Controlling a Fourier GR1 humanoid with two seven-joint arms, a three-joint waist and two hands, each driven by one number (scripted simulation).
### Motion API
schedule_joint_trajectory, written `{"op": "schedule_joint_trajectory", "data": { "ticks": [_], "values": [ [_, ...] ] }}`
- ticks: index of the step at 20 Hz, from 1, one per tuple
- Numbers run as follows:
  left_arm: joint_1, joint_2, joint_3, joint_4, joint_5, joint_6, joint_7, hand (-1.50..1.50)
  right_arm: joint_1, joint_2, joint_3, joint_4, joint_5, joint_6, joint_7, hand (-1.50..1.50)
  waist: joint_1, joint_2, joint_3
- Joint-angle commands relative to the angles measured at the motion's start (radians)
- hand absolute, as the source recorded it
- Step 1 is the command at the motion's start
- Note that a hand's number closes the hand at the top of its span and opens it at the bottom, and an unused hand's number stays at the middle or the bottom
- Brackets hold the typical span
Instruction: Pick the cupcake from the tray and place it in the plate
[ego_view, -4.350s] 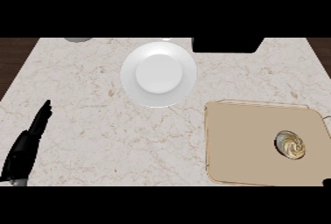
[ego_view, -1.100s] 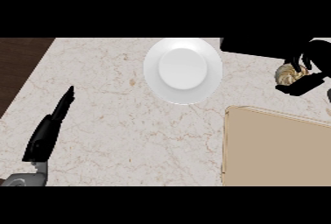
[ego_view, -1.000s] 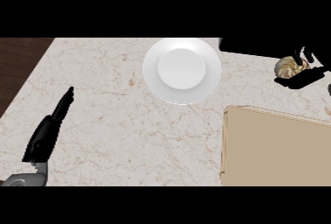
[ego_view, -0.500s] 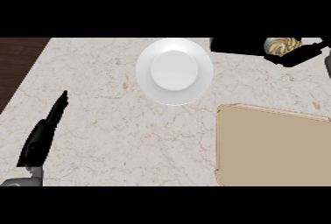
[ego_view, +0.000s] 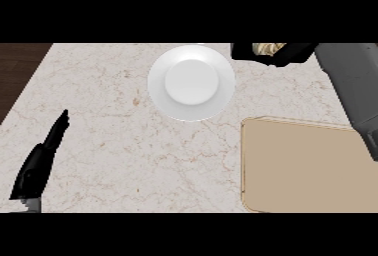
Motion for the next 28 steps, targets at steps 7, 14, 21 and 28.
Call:
{"op": "schedule_joint_trajectory", "data": {
  "ticks": [7,14,21,28],
  "values": [
    [-0.018,0.020,0.035,0.019,0.007,-0.020,-0.001,0.00,-0.128,0.231,0.029,0.145,0.045,-0.045,0.134,1.50,-0.021,-0.003,-0.001],
    [-0.020,-0.006,0.016,-0.035,0.001,-0.014,0.047,0.00,-0.180,0.347,0.066,0.225,0.099,-0.074,0.223,1.50,-0.012,-0.001,-0.001],
    [-0.034,0.002,0.042,0.040,0.017,-0.033,-0.014,0.00,-0.125,0.398,0.065,0.307,0.093,-0.043,0.190,1.50,0.008,0.013,-0.002],
    [-0.062,0.005,0.026,-0.011,0.021,-0.056,0.042,0.00,-0.125,0.400,0.019,0.345,0.035,-0.114,0.350,-1.50,0.032,0.014,-0.001]
  ]
}}
